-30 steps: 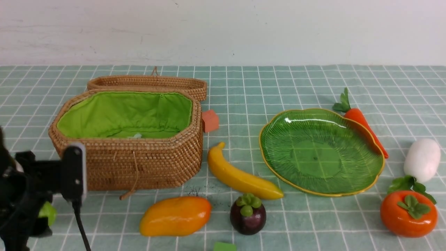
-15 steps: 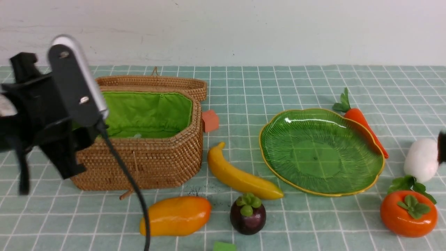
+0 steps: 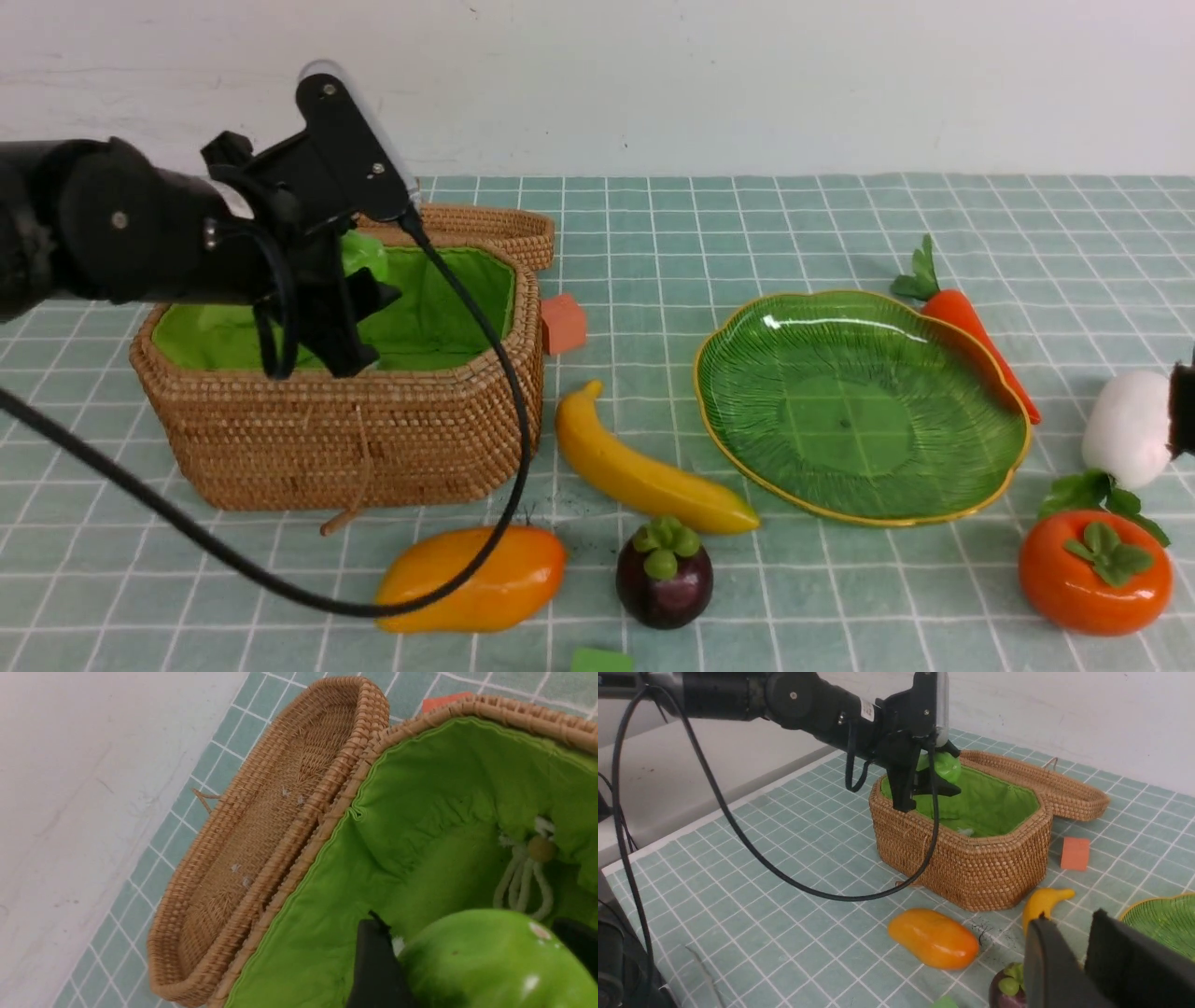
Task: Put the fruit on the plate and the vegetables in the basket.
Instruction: Take a chayote with your left arm and place it on the basket on the left.
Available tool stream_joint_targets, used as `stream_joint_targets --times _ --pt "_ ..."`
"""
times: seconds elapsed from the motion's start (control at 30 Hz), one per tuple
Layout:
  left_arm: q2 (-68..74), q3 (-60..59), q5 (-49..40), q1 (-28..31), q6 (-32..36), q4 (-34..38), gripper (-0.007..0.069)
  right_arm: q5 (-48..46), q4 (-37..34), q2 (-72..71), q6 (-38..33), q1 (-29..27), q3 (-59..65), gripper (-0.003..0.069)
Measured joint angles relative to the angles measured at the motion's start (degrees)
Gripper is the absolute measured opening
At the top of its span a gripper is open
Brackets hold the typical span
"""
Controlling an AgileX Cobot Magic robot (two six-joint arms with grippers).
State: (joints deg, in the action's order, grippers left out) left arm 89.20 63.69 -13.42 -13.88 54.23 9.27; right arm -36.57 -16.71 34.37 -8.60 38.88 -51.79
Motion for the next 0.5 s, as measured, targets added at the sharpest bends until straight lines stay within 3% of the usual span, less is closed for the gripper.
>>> stream_joint_targets --times 0.2,0.3,0.33,0.5 --pt "1.14 0.08 1.52 0.00 -0.30 0.08 0.0443 -0.18 -0.10 0.00 0.65 0.00 0.00 0.0142" --pt "1.14 0.17 2.05 0.00 -0.30 0.09 0.0537 -0.22 -0.10 0.00 0.65 0.00 0.00 0.0142" --pt "1.14 0.17 2.18 0.00 -0.30 0.09 0.0599 -0.22 -0.10 0.00 0.74 0.00 0.00 0.0142" --pt "0.41 0.17 0.12 -0.07 -0.50 1.31 0.0664 -0.68 -0.10 0.00 1.55 0.00 0.00 0.0144"
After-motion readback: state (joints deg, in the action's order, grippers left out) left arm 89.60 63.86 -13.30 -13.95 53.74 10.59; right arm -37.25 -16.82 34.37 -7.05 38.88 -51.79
